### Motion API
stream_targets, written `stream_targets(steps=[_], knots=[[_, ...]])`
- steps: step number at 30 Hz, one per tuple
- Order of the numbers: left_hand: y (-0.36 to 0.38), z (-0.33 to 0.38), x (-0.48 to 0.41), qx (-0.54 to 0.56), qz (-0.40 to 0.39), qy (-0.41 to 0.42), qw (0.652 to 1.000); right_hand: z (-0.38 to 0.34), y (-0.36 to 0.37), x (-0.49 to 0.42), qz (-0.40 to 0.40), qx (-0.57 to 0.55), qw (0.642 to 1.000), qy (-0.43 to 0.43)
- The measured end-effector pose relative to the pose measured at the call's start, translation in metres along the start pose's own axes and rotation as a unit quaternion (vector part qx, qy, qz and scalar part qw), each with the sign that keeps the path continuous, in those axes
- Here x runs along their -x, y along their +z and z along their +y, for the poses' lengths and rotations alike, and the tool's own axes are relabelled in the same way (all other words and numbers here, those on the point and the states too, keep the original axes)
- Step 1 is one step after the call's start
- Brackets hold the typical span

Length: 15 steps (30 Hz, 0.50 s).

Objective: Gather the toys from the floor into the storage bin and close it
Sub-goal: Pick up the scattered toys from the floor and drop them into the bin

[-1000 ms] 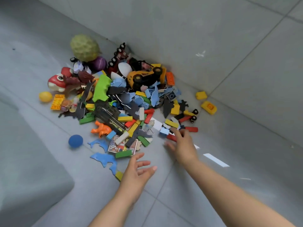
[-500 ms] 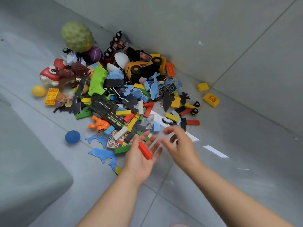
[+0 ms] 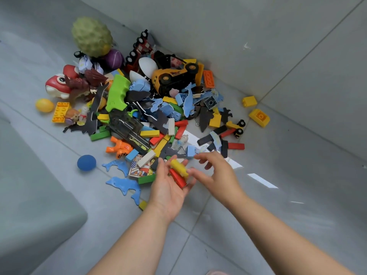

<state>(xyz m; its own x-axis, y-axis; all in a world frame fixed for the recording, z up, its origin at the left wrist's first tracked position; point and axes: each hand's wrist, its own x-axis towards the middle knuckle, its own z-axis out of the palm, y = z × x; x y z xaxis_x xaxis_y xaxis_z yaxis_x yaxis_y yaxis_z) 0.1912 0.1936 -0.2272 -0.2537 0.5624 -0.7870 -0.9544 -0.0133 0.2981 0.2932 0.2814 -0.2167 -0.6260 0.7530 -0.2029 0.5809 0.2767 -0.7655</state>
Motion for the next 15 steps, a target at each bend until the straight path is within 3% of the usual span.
stream_targets(steps=[2, 4, 8, 10, 13, 15], knots=[[0.003, -0.003, -0.003, -0.008, 0.009, 0.001, 1.000, 0.020, -0.018, -0.008, 0.070, 0.019, 0.997, 0.022], [0.004, -0.007, -0.005, -0.033, 0.020, 0.001, 0.999, 0.047, -0.043, -0.030, 0.116, 0.114, 0.984, 0.067], [0.012, -0.016, -0.006, -0.066, 0.009, -0.012, 0.998, 0.090, -0.066, -0.057, -0.013, 0.334, 0.938, 0.087], [0.015, -0.017, -0.007, -0.063, -0.001, -0.015, 0.998, 0.090, -0.065, -0.057, 0.008, 0.316, 0.941, 0.118], [0.019, -0.018, -0.013, -0.044, -0.018, -0.024, 0.999, 0.056, -0.054, -0.035, 0.081, 0.137, 0.977, 0.144], [0.023, -0.020, -0.017, -0.026, -0.027, -0.032, 0.999, 0.025, -0.039, -0.012, 0.030, 0.032, 0.995, 0.088]])
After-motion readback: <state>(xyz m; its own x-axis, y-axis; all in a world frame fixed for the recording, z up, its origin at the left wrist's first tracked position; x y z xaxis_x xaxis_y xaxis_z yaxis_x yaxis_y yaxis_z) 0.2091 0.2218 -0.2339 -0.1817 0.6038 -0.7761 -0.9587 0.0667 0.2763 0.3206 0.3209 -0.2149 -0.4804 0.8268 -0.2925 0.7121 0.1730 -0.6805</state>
